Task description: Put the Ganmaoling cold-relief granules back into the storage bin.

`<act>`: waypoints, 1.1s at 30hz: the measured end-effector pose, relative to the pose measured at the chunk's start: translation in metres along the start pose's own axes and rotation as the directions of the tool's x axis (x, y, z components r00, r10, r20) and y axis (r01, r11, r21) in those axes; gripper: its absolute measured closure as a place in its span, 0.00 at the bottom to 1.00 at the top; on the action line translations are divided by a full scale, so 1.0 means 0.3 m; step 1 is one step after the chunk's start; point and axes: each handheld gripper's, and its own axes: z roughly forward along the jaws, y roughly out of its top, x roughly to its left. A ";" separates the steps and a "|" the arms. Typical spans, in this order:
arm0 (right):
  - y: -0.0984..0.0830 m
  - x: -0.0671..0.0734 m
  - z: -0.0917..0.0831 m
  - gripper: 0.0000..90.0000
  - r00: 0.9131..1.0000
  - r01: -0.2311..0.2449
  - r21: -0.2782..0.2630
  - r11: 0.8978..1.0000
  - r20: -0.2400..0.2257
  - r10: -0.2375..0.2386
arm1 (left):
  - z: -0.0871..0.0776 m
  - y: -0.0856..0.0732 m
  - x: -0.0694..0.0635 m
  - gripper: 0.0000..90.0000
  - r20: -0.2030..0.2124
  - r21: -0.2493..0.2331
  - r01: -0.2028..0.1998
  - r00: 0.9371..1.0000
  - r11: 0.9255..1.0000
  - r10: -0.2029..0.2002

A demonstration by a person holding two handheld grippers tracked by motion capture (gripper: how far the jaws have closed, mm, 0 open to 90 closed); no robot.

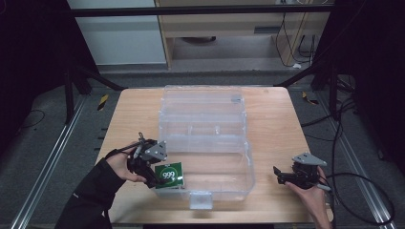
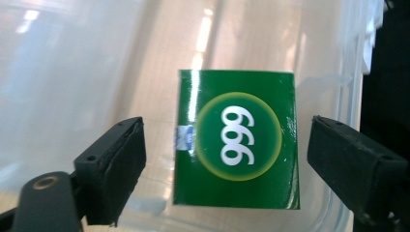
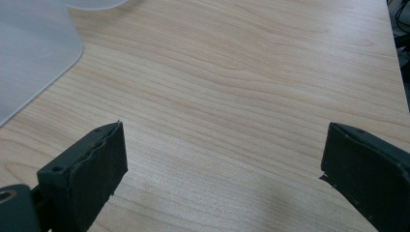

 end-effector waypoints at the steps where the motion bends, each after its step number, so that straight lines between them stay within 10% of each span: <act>1: 0.000 0.000 0.000 0.03 1.000 0.000 0.000 1.000 0.000 0.000 | 0.000 0.000 0.000 0.17 0.000 0.000 0.000 1.000 1.000 0.000; 9: 0.000 -0.002 -0.003 0.04 1.000 -0.005 -0.005 1.000 0.006 0.005 | -0.096 -0.057 0.024 0.20 -0.088 -0.101 0.099 0.990 0.990 -0.107; 17: 0.001 -0.001 -0.005 0.05 1.000 -0.010 -0.006 1.000 0.006 0.010 | -0.135 -0.158 0.033 0.21 -0.167 -0.193 0.225 0.952 0.955 -0.258; 18: 0.001 -0.001 -0.005 0.05 1.000 -0.011 -0.006 1.000 0.006 0.011 | -0.138 -0.188 0.034 0.21 -0.184 -0.218 0.259 0.936 0.941 -0.300; 19: 0.001 -0.001 -0.005 0.05 1.000 -0.011 -0.006 1.000 0.006 0.011 | -0.138 -0.188 0.034 0.21 -0.184 -0.218 0.259 0.936 0.941 -0.300; 20: 0.001 -0.002 -0.004 0.05 1.000 -0.009 -0.007 1.000 0.007 0.009 | -0.141 -0.218 0.034 0.21 -0.208 -0.239 0.287 0.918 0.928 -0.338; 21: 0.001 -0.002 -0.004 0.05 1.000 -0.009 -0.007 1.000 0.007 0.009 | -0.141 -0.218 0.034 0.21 -0.208 -0.239 0.287 0.918 0.928 -0.338; 22: 0.000 -0.001 -0.004 0.05 1.000 -0.009 -0.006 1.000 0.006 0.010 | -0.145 -0.251 0.035 0.21 -0.230 -0.274 0.320 0.894 0.907 -0.385; 23: 0.001 -0.001 -0.005 0.05 1.000 -0.011 -0.006 1.000 0.005 0.011 | -0.145 -0.251 0.035 0.21 -0.230 -0.274 0.320 0.894 0.907 -0.385; 24: 0.001 -0.001 -0.005 0.05 1.000 -0.013 -0.006 1.000 0.004 0.013 | -0.146 -0.283 0.035 0.21 -0.250 -0.311 0.352 0.866 0.883 -0.433; 25: 0.001 -0.001 -0.005 0.05 1.000 -0.013 -0.006 1.000 0.004 0.013 | -0.146 -0.283 0.035 0.21 -0.250 -0.311 0.352 0.866 0.883 -0.433; 27: 0.000 -0.002 -0.004 0.05 1.000 -0.010 -0.008 1.000 0.007 0.010 | -0.136 -0.332 0.035 0.21 -0.276 -0.355 0.388 0.826 0.851 -0.492; 28: 0.000 -0.002 -0.004 0.05 1.000 -0.010 -0.008 1.000 0.007 0.010 | -0.136 -0.332 0.035 0.21 -0.276 -0.355 0.388 0.826 0.851 -0.492; 29: 0.000 -0.001 -0.004 0.05 1.000 -0.013 -0.008 1.000 0.005 0.013 | -0.130 -0.347 0.035 0.21 -0.284 -0.364 0.399 0.813 0.842 -0.508; 30: 0.000 -0.001 -0.004 0.05 1.000 -0.014 -0.007 1.000 0.005 0.014 | -0.115 -0.374 0.035 0.21 -0.305 -0.380 0.423 0.782 0.823 -0.543; 31: 0.000 -0.001 -0.004 0.05 1.000 -0.014 -0.007 1.000 0.005 0.014 | -0.115 -0.374 0.035 0.21 -0.305 -0.380 0.423 0.782 0.823 -0.543; 33: 0.000 0.000 -0.004 0.05 1.000 -0.019 -0.006 1.000 0.002 0.019 | -0.098 -0.398 0.037 0.21 -0.329 -0.387 0.445 0.752 0.808 -0.572</act>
